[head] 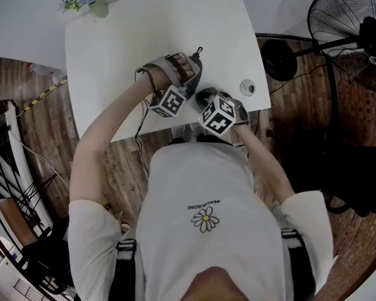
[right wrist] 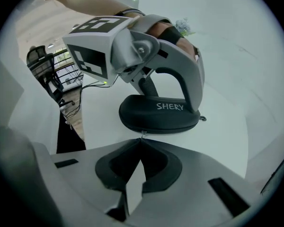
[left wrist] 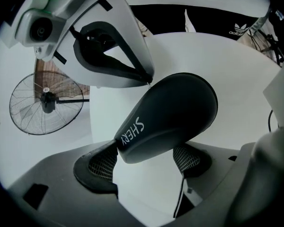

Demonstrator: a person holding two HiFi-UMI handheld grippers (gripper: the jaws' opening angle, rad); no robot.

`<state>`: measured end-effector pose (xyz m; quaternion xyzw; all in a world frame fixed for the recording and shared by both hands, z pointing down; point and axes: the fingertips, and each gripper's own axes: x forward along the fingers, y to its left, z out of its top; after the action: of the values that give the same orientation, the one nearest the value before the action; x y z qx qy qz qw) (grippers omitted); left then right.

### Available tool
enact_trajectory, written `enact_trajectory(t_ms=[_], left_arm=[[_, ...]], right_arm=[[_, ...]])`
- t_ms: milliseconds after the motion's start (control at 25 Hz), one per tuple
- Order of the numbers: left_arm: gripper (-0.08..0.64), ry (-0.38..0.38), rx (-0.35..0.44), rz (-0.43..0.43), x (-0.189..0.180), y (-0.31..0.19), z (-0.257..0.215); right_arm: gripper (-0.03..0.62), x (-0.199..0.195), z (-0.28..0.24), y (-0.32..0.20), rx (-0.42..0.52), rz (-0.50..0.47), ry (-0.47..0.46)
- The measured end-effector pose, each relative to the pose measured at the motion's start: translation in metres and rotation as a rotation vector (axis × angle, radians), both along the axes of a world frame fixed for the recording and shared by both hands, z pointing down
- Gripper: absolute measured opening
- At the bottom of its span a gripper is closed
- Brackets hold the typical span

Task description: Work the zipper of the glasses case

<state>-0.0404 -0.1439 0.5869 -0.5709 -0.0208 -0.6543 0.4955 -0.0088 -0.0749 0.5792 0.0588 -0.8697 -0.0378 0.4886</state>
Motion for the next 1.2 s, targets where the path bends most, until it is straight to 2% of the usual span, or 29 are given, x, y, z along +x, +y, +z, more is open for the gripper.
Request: enact_trajectory(t_ms=[200, 320, 440, 560, 640, 680, 760, 840, 960, 1080, 1160, 1200], left_arm=[[0.382, 0.053, -0.069, -0.105, 0.004, 0.002, 0.0], [0.383, 0.06, -0.085, -0.164, 0.008, 0.002, 0.0], [0.38, 0.03, -0.111, -0.197, 0.007, 0.004, -0.001], [0.369, -0.044, -0.168, -0.264, 0.007, 0.014, -0.002], [0.332, -0.119, -0.183, -0.326, 0.003, 0.02, -0.005], [0.278, -0.141, -0.187, -0.365, 0.0, 0.021, -0.009], [0.252, -0.14, -0.191, -0.419, -0.004, 0.023, -0.015], [0.239, -0.106, -0.169, -0.413, -0.007, 0.023, -0.017], [0.257, -0.03, -0.101, -0.306, -0.006, 0.021, -0.015], [0.314, 0.002, -0.03, -0.178, -0.003, 0.017, -0.008], [0.387, -0.003, -0.029, -0.145, -0.001, 0.015, -0.004], [0.392, -0.017, -0.041, -0.127, -0.001, 0.014, -0.002]], right_arm=[[0.006, -0.006, -0.004, 0.036, -0.052, -0.122, -0.025], [0.007, -0.018, -0.009, 0.047, -0.064, -0.091, -0.085], [0.006, -0.014, -0.012, 0.045, -0.062, -0.05, -0.111], [0.006, 0.0, -0.008, 0.047, -0.03, -0.063, -0.08], [0.006, 0.009, -0.001, 0.048, 0.005, -0.076, -0.048], [0.006, 0.012, 0.001, 0.049, 0.015, -0.074, -0.041], [0.006, 0.014, 0.002, 0.049, 0.025, -0.063, -0.042], [0.006, 0.012, 0.002, 0.05, 0.044, -0.073, -0.039], [0.006, 0.01, 0.003, 0.054, 0.053, -0.111, -0.036], [0.007, 0.006, 0.001, 0.056, 0.053, -0.158, -0.039], [0.006, 0.002, 0.0, 0.057, 0.055, -0.189, -0.046], [0.006, 0.001, -0.001, 0.057, 0.053, -0.201, -0.049]])
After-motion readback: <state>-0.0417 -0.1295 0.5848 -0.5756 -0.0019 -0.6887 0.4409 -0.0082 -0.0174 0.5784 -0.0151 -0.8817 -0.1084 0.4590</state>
